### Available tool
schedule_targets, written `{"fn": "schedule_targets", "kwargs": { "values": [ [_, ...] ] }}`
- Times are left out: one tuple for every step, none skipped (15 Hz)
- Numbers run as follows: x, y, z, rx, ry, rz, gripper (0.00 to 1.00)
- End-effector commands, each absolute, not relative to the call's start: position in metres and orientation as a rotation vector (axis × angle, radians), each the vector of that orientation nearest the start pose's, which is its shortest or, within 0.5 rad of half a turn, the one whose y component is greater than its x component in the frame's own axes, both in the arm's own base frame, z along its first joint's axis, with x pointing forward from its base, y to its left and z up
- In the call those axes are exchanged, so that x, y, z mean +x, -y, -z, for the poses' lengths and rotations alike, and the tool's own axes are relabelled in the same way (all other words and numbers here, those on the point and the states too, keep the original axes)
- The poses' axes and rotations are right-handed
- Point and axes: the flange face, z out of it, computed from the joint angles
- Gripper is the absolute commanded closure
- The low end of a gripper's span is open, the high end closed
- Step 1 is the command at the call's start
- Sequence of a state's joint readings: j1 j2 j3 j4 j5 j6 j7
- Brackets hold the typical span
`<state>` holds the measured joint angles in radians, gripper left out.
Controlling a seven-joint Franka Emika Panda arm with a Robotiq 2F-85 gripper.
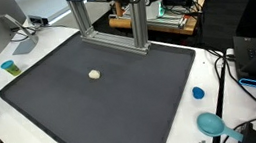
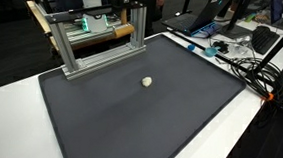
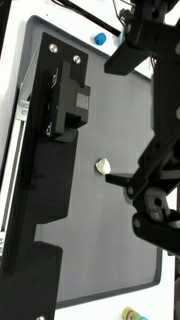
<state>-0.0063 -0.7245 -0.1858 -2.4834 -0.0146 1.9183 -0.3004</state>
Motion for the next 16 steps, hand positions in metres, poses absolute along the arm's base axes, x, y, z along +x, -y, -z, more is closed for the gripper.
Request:
{"fn": "schedule_targets", "kwargs": {
  "values": [
    [0.344, 0.072, -0.535, -3.079, 0.187, 0.269, 0.0],
    [0.344, 0.065, -0.53, -3.103, 0.159, 0.263, 0.0],
    [0.346, 0.053, -0.524, -3.131, 0.136, 0.249, 0.0],
    [0.347, 0.044, -0.519, -3.161, 0.094, 0.243, 0.0],
    [0.348, 0.034, -0.513, -3.185, 0.066, 0.244, 0.0],
    [0.349, 0.022, -0.507, -3.217, 0.028, 0.253, 0.0],
    [0.35, 0.013, -0.502, -3.241, 0.0, 0.267, 0.0],
    [0.353, 0.004, -0.496, -3.252, -0.018, 0.31, 0.0],
    [0.358, -0.003, -0.489, -3.219, -0.011, 0.378, 0.0],
    [0.354, 0.002, -0.502, -3.215, 0.023, 0.305, 0.0],
    [0.356, -0.003, -0.496, -3.217, 0.018, 0.337, 0.0],
    [0.357, -0.005, -0.491, -3.216, 0.014, 0.347, 0.0],
    [0.358, -0.005, -0.489, -3.216, 0.012, 0.347, 0.0],
    [0.358, -0.004, -0.489, -3.215, 0.01, 0.349, 0.0],
    [0.358, -0.004, -0.49, -3.215, 0.01, 0.351, 0.0],
    [0.355, -0.002, -0.486, -3.211, 0.014, 0.358, 0.0]
  ]
}}
